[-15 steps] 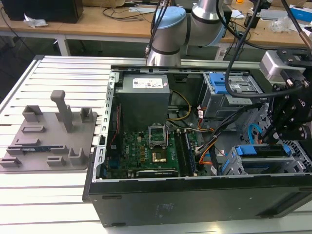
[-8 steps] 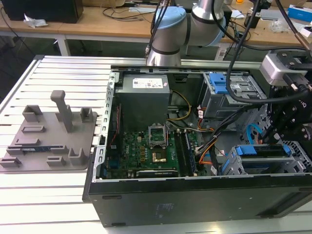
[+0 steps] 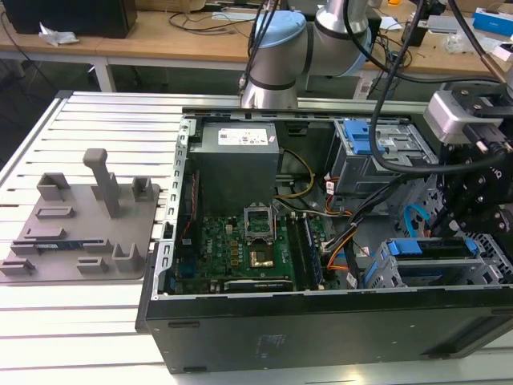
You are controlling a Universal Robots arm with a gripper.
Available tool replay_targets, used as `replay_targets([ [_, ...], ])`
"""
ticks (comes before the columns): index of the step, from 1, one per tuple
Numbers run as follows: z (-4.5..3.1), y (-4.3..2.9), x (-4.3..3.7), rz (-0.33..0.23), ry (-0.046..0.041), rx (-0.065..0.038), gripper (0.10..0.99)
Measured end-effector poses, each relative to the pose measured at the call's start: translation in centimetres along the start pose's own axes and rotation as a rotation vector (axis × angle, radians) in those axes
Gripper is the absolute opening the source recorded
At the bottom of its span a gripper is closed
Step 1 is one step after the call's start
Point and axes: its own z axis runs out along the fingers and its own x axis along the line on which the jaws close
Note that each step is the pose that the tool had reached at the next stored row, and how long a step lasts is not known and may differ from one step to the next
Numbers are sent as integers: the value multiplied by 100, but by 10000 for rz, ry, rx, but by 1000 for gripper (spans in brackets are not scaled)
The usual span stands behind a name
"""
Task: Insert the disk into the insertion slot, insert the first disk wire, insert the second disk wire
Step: 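Insert the second disk wire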
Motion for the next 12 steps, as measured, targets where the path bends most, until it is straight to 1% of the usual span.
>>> replay_targets([
  [12,1,-11,7,-2,0,0,161],
])
